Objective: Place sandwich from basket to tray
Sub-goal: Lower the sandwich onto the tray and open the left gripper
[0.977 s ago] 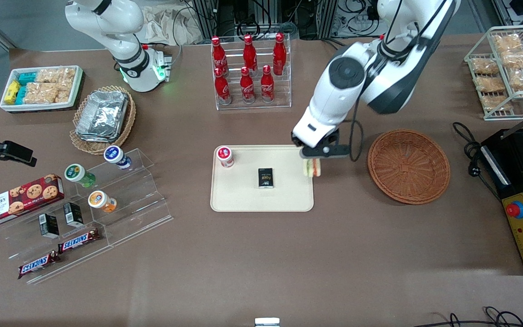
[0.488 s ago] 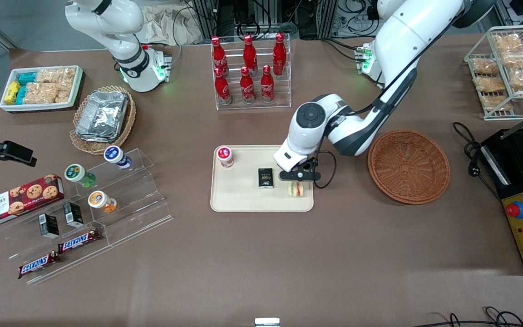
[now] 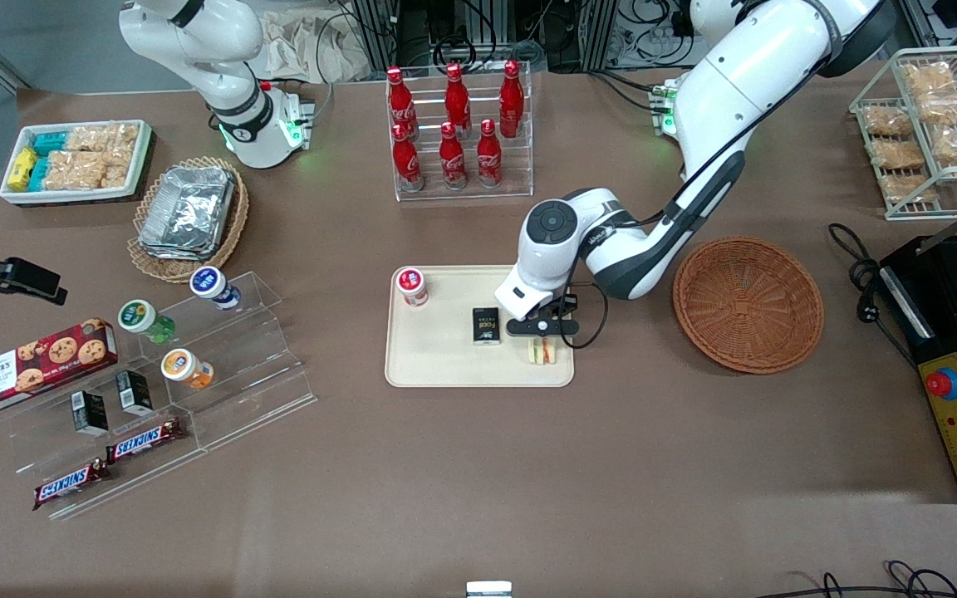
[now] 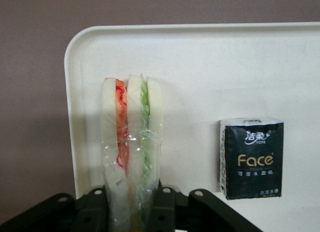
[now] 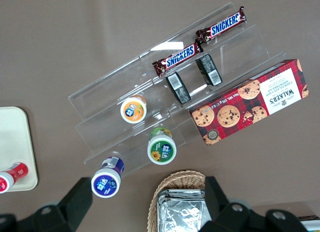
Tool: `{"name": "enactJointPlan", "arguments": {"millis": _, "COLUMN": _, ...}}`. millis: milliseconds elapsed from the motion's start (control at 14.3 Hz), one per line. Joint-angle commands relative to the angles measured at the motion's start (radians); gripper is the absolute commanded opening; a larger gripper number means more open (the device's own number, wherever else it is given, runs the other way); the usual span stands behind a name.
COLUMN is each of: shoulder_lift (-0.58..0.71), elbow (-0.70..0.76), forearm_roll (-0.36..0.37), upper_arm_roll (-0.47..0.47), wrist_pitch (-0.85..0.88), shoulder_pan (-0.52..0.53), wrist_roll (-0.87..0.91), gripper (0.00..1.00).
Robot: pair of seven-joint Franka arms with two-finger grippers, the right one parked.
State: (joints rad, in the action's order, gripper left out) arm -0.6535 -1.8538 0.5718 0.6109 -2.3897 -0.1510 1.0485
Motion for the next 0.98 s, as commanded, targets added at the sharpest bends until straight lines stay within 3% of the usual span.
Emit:
{"name": "enactJointPlan", "arguments": {"millis": 0, "shoulder_lift": 0.003, "elbow": 0.025, "forearm_roll": 0.034, "upper_arm_roll": -0.002, "wrist_pitch": 0.004, "shoulder_pan": -0.004, "wrist_roll": 0.044, "gripper": 1.0}}
{"name": "enactJointPlan", "arguments": {"millis": 349, "shoulder_lift": 0.11, "elbow": 0.126, "forearm_roll": 0.007, "upper_arm_roll": 0.009, "wrist_pitch": 0.159, "shoulder_pan": -0.009, "wrist_roll": 0.05, "gripper": 1.0}}
{"name": "enactJointPlan", "arguments": {"millis": 488, "shoulder_lift": 0.187, "elbow": 0.18, "forearm_roll": -0.111, "upper_arm_roll": 0.007, "wrist_pitch": 0.323, "shoulder_pan": -0.006, "wrist_roll": 0.044, "gripper": 1.0}}
{"name": "enactJointPlan", "arguments": {"millis": 558, "shoulder_lift": 0.221, "elbow": 0.182, "forearm_roll": -0.134, "upper_arm_roll": 0.009, "wrist_pitch": 0.374, "shoulder_pan": -0.005, "wrist_roll": 0.053, "gripper": 1.0}}
{"name": "enactJointPlan", "arguments": {"millis": 907, "shoulder_lift": 0.46, "elbow": 0.121, "forearm_roll": -0.207, "upper_arm_roll": -0.039, "wrist_pitch": 0.38, "shoulder_pan": 0.011, "wrist_roll": 0.32, "gripper": 1.0}}
